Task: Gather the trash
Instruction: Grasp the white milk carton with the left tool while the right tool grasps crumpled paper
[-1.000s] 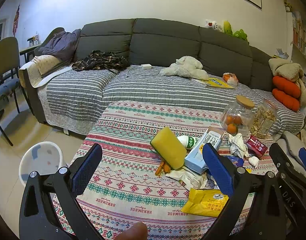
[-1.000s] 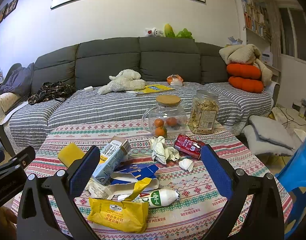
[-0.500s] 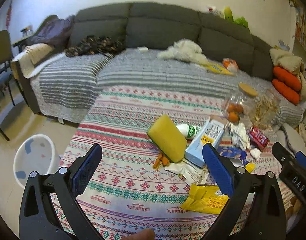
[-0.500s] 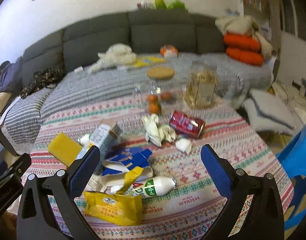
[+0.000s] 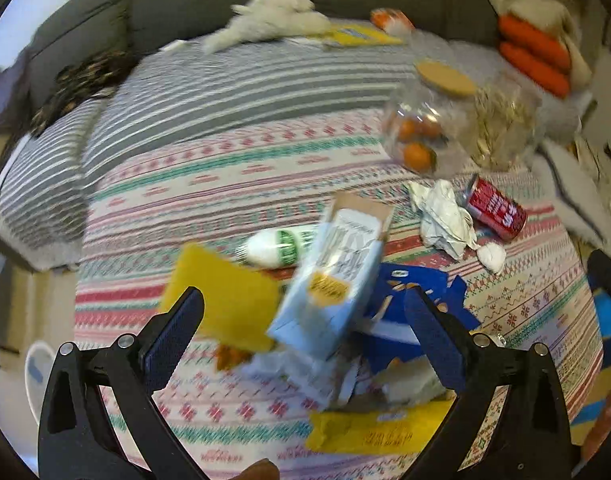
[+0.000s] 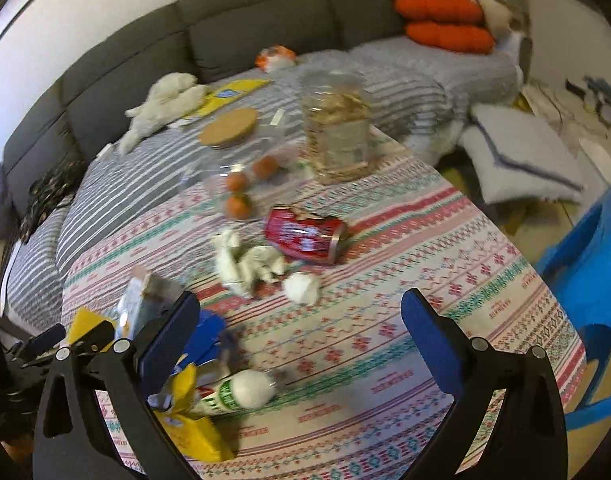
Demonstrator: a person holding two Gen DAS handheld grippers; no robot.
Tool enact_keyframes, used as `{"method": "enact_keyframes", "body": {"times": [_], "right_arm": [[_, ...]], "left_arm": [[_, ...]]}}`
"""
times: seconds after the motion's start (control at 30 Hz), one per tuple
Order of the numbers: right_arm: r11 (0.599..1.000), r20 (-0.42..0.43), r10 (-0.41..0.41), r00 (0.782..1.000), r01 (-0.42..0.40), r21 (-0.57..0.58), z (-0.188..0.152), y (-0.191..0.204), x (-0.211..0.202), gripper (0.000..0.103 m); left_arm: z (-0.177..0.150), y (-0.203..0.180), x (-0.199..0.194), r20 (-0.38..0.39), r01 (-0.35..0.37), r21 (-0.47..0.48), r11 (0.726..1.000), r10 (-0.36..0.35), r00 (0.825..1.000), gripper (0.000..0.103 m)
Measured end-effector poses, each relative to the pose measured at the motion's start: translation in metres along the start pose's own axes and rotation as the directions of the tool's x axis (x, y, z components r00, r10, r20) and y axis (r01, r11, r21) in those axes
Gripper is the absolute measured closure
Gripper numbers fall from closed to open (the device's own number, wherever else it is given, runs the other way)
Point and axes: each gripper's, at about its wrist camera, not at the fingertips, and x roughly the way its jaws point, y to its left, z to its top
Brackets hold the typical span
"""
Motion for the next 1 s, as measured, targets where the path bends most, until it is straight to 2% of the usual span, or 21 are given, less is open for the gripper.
{"method": "enact_keyframes", "body": {"times": [0.1, 0.27, 0.37, 0.4, 0.43, 0.57, 0.7, 0.87, 0.93, 1.0], "right_arm": [[0.998, -0.021, 0.008, 1.0, -0.007, 0.056, 0.011, -0.015, 0.008, 0.005], [0.998, -0.062, -0.006, 0.998, 0.01, 0.055, 0.027, -0.02, 0.031, 0.005], [0.998, -0.104, 0.021, 0.994, -0.015, 0.055, 0.03, -0.017, 0.05, 0.005], [0.999, -0.115, 0.033, 0.993, -0.029, 0.037, 0.031, -0.011, 0.058, 0.005], [0.999, -0.122, 0.043, 0.992, -0.042, 0.005, 0.032, -0.004, 0.065, 0.005], [0.994, -0.131, 0.042, 0.991, -0.055, -0.092, 0.032, 0.022, 0.085, 0.005], [0.982, -0.15, 0.067, 0.986, -0.091, -0.164, 0.033, 0.046, 0.104, 0.006], [0.966, -0.171, 0.078, 0.982, -0.117, -0.232, 0.028, 0.074, 0.124, 0.008], [0.961, -0.188, 0.078, 0.979, -0.125, -0.249, 0.025, 0.085, 0.133, 0.012], [0.96, -0.207, 0.08, 0.975, -0.131, -0.247, 0.022, 0.09, 0.14, 0.021]], "left_arm": [[0.009, -0.006, 0.02, -0.071, 0.003, 0.021, 1.0, -0.001, 0.997, 0.007], [0.024, -0.013, 0.049, -0.115, -0.026, 0.04, 0.999, 0.03, 0.993, 0.008], [0.027, -0.016, 0.066, -0.156, -0.03, 0.043, 0.999, 0.036, 0.987, 0.026], [0.025, -0.015, 0.071, -0.174, -0.02, 0.041, 0.999, 0.027, 0.984, 0.036], [0.023, -0.016, 0.073, -0.188, -0.009, 0.041, 0.999, 0.016, 0.982, 0.039], [0.017, -0.013, 0.054, -0.087, 0.002, 0.033, 0.999, 0.001, 0.996, 0.044], [0.006, 0.01, 0.012, 0.044, 0.072, -0.075, 0.995, -0.069, 0.997, 0.045], [-0.02, 0.043, -0.025, 0.126, 0.012, -0.187, 0.982, 0.012, 0.992, 0.045], [-0.028, 0.052, -0.03, 0.141, 0.018, -0.228, 0.974, 0.015, 0.99, 0.045], [-0.037, 0.06, -0.036, 0.159, 0.021, -0.255, 0.967, 0.021, 0.987, 0.045]]}}
